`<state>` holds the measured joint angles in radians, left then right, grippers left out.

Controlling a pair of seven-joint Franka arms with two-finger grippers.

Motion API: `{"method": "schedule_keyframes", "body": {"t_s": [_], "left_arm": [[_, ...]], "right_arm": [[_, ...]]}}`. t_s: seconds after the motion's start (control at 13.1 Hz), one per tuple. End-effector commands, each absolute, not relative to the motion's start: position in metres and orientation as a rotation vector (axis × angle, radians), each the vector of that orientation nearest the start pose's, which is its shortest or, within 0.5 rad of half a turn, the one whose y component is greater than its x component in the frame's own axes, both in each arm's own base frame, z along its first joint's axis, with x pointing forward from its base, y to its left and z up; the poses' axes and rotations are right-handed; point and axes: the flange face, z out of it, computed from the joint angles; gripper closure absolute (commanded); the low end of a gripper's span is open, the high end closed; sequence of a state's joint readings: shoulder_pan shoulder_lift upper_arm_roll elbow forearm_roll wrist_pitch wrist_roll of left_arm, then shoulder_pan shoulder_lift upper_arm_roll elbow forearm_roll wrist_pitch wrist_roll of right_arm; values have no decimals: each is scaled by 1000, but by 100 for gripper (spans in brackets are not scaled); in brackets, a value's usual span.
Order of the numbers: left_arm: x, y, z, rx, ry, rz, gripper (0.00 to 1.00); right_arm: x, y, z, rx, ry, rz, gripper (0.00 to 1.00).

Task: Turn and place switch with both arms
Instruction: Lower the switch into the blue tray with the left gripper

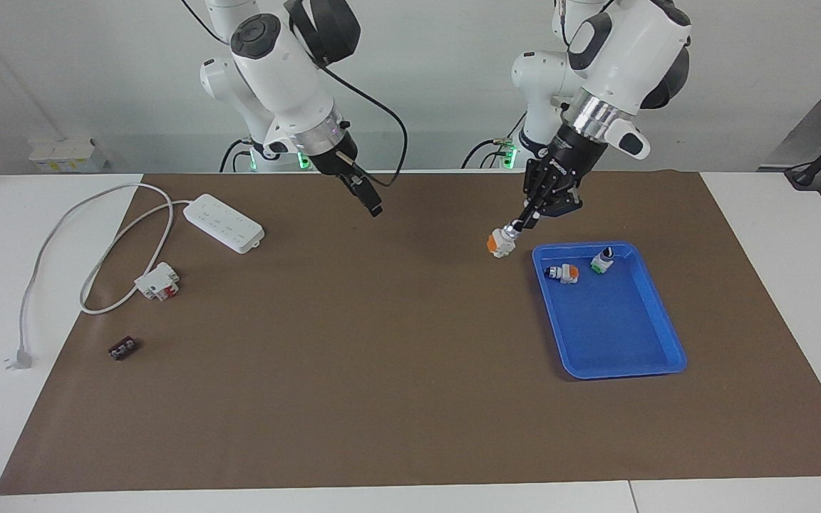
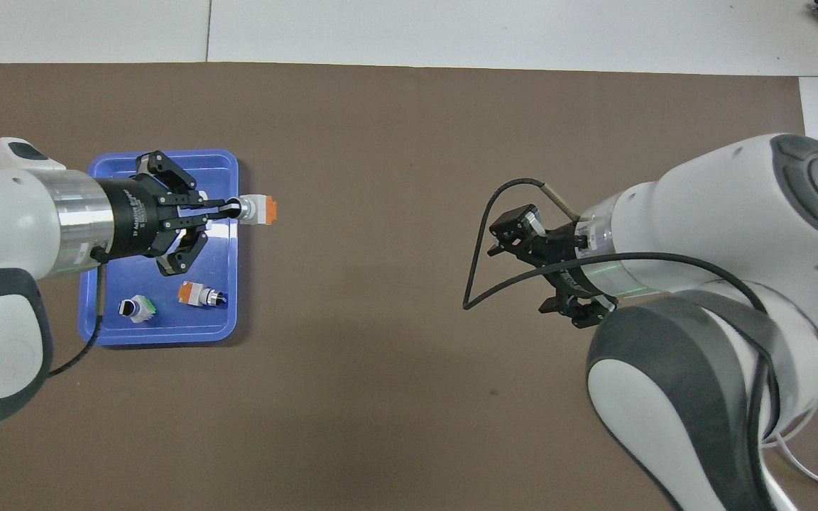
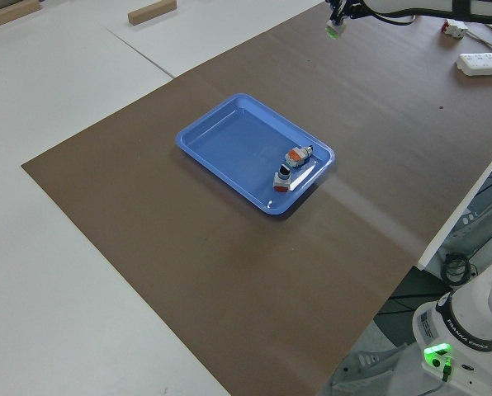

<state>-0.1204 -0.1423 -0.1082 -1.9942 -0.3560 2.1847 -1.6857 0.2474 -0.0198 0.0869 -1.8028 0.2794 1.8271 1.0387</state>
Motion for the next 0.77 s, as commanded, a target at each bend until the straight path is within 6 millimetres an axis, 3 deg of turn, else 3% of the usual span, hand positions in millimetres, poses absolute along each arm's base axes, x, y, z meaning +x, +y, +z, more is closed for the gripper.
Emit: {"method": "schedule_keyframes", "body": {"t_s": [0.0, 0.15, 0.31, 0.46, 0.69], "left_arm": [[513, -65, 543, 2060, 1799, 51, 100], [513, -25, 537, 2204, 1697, 147, 100], [514, 1, 534, 2339, 1585, 220, 100], [512, 11, 531, 2492, 1452, 271, 100], [513, 10, 528, 2637, 1316, 309, 100]], "right_arm": [[528, 173, 564, -2845, 847, 62, 1], [536, 150, 571, -2933, 681, -19, 1], [543, 129, 582, -2999, 598, -86, 1], [549, 114, 587, -3080, 489, -134, 1], [551, 98, 592, -3103, 424, -148, 1]]}}
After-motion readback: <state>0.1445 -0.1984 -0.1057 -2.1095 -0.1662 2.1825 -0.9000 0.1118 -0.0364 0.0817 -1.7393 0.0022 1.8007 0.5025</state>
